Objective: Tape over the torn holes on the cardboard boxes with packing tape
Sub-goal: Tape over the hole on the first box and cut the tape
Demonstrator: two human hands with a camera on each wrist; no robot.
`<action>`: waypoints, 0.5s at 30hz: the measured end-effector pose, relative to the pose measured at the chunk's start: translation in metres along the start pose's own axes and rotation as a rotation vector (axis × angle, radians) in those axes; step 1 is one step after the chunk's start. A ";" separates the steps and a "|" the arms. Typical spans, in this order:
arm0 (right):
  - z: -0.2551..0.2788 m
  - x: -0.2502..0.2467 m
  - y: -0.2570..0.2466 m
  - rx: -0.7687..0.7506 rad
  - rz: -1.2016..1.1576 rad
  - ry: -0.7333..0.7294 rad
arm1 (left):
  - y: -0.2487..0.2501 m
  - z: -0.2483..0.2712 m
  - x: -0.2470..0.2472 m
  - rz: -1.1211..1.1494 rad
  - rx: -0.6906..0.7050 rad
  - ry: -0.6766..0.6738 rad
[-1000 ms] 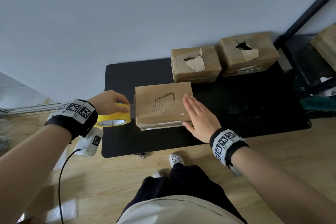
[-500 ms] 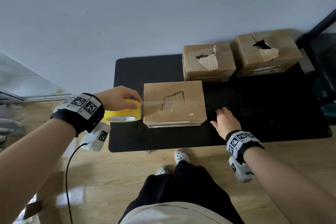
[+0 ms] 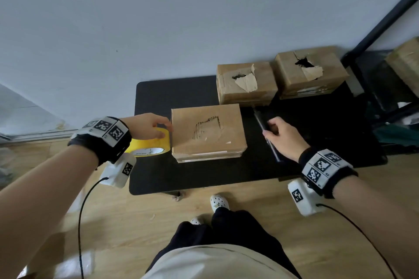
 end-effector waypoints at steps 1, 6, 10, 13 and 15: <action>0.004 -0.001 -0.011 -0.019 -0.122 -0.021 | 0.001 0.001 0.000 0.002 0.004 0.004; 0.034 0.042 -0.069 -0.017 -0.670 -0.387 | 0.007 0.005 0.000 0.027 0.040 0.021; 0.059 0.091 -0.110 -0.014 -0.768 -0.653 | 0.006 0.006 0.002 0.029 0.043 0.013; 0.064 0.110 -0.125 -0.009 -0.787 -0.700 | 0.005 0.006 0.004 0.045 0.043 0.014; 0.064 0.117 -0.128 0.001 -0.792 -0.710 | 0.004 0.006 0.005 0.055 0.048 0.017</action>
Point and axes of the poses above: each hand's wrist, its own z-axis away from the middle knuckle, its own x-axis out of the palm, y = z × x, the point moved 10 cm from there along -z, towards the middle knuckle, and after that the axes turned 12 degrees about z, right-handed, at the moved point
